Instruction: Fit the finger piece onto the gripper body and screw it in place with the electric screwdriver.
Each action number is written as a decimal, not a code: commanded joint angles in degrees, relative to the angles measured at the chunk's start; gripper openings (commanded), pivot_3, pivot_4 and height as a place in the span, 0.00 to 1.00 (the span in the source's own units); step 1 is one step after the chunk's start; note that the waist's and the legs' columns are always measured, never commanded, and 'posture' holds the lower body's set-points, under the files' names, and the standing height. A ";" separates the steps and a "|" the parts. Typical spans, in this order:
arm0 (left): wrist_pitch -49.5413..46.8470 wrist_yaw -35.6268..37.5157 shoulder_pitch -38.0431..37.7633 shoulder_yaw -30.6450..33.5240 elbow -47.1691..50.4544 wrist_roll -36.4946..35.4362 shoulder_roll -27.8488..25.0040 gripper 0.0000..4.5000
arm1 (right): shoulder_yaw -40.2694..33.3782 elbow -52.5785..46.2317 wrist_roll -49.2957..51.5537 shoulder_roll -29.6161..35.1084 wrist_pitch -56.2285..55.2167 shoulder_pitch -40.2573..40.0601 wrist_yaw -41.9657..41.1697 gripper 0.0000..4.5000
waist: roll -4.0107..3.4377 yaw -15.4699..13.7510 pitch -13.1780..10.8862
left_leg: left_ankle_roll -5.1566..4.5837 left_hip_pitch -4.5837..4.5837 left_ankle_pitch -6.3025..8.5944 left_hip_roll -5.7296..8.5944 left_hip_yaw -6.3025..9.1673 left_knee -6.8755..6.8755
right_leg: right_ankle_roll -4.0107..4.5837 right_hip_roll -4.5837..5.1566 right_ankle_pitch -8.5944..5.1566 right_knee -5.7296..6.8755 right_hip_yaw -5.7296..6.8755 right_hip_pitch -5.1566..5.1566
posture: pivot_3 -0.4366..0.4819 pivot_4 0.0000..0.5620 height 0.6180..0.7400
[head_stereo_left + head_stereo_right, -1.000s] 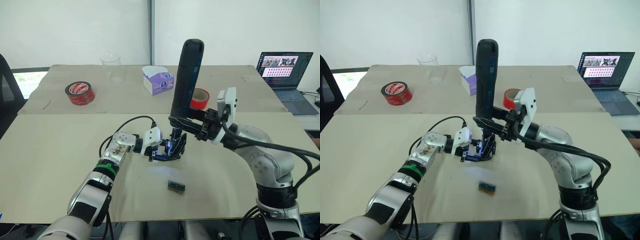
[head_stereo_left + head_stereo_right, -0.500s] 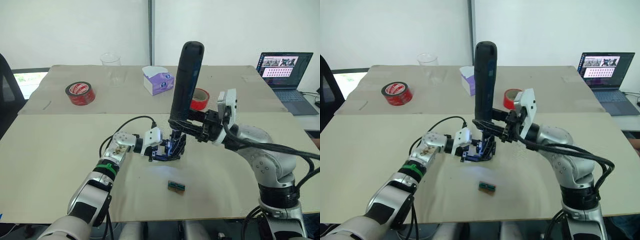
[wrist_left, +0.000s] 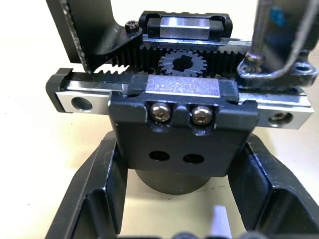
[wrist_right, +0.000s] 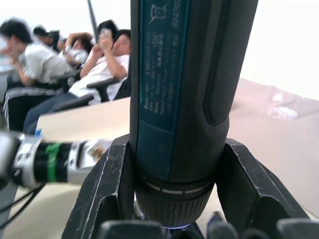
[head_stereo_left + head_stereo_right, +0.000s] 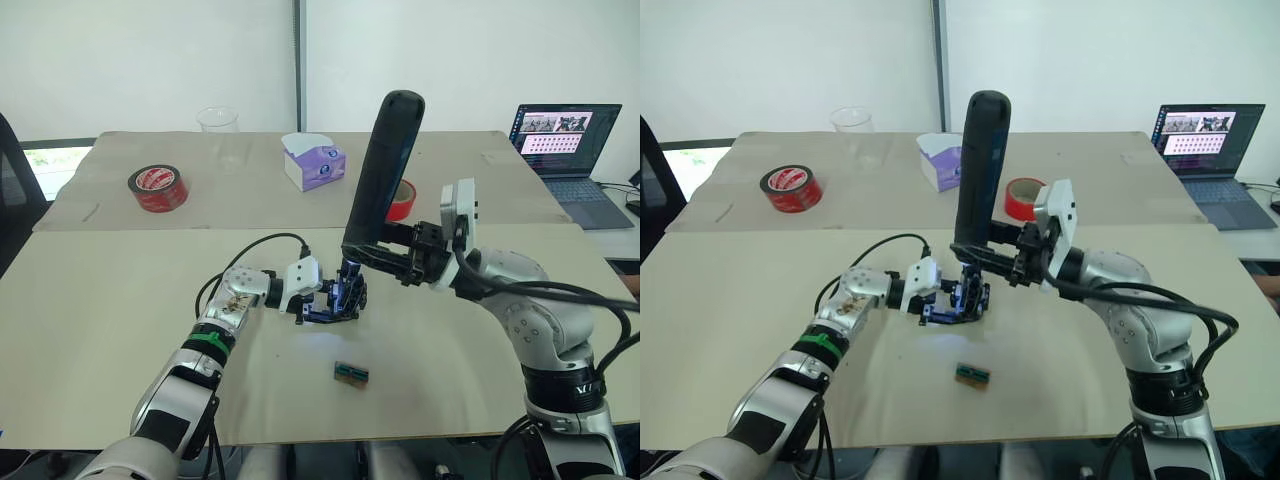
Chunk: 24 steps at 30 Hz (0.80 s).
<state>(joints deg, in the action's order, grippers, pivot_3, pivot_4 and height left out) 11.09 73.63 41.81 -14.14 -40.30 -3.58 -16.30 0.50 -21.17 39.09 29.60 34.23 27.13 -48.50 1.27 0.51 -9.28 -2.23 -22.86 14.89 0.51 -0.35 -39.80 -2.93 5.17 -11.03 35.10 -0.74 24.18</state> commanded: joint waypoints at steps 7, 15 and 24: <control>-1.82 0.68 -0.95 0.00 3.44 -0.62 -0.96 0.51 | 6.89 2.50 -5.70 1.03 1.10 0.12 -0.91 0.42 | 0.00 0.27 0.01 | 0.00 0.02 0.00 -0.02 0.00 0.02 | 0.01 -0.01 0.00 0.00 0.00 0.00 | 0.48 0.27 1.00; -1.76 0.45 -0.86 -0.15 3.19 -0.66 -0.40 0.51 | 8.02 2.93 -7.14 2.44 1.41 1.85 -1.47 0.42 | 0.00 0.24 0.01 | 0.00 0.02 0.00 -0.01 0.00 0.01 | 0.01 0.00 0.00 0.00 -0.01 0.00 | 0.48 0.27 1.00; -1.28 0.47 -0.41 -0.20 2.42 -0.49 -0.16 0.51 | 8.44 2.91 -7.70 3.43 1.20 1.27 -1.70 0.42 | 0.00 0.19 0.02 | 0.00 0.02 0.00 0.00 0.00 0.01 | 0.01 0.02 0.00 0.00 -0.01 -0.01 | 0.48 0.27 1.00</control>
<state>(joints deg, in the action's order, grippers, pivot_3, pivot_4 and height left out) 9.48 73.06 40.95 -14.14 -38.43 -3.62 -16.59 5.27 -21.25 34.87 31.12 32.92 30.89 -49.70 1.28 0.70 -9.26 -2.24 -22.84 14.89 0.51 -0.36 -39.79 -2.92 5.19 -11.03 35.10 -0.75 24.17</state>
